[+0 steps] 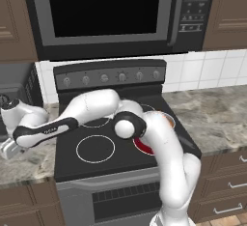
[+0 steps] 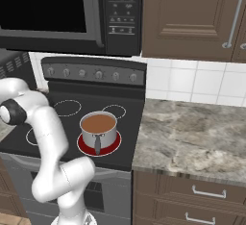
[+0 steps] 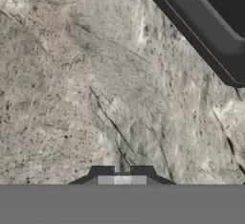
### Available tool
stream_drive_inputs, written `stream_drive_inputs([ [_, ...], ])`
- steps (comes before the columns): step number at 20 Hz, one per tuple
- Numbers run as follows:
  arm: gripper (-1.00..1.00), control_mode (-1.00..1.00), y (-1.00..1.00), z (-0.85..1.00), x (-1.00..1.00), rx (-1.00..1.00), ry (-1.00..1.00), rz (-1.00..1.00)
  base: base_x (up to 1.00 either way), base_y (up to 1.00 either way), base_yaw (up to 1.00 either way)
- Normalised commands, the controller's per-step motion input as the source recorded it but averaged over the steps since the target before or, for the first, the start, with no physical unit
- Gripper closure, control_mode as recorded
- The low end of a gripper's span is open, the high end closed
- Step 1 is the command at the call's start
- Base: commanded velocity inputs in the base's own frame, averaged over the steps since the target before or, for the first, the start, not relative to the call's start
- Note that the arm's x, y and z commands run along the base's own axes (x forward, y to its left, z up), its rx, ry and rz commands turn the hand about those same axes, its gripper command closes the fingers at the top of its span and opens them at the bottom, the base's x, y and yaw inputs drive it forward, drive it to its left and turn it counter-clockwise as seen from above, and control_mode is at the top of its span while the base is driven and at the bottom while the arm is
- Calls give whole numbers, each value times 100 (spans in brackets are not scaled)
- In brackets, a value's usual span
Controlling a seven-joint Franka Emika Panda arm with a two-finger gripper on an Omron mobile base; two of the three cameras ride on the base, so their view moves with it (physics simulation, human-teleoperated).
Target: Pick up the sugar cube(s) and place them in the saucepan with hot chocolate.
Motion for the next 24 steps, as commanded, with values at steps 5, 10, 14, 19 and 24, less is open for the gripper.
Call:
stream_drive_inputs([
  [5,100,-100,-83,42,-18,0,-9,1,0,0,0],
  [10,100,-100,-81,23,-20,3,-11,0,0,0,0],
  [14,100,-100,-64,13,-17,6,-11,0,0,0,0],
  [19,100,-100,-66,31,-7,5,-6,0,0,0,0],
  [24,100,-100,-64,38,0,3,-2,0,0,0,0],
])
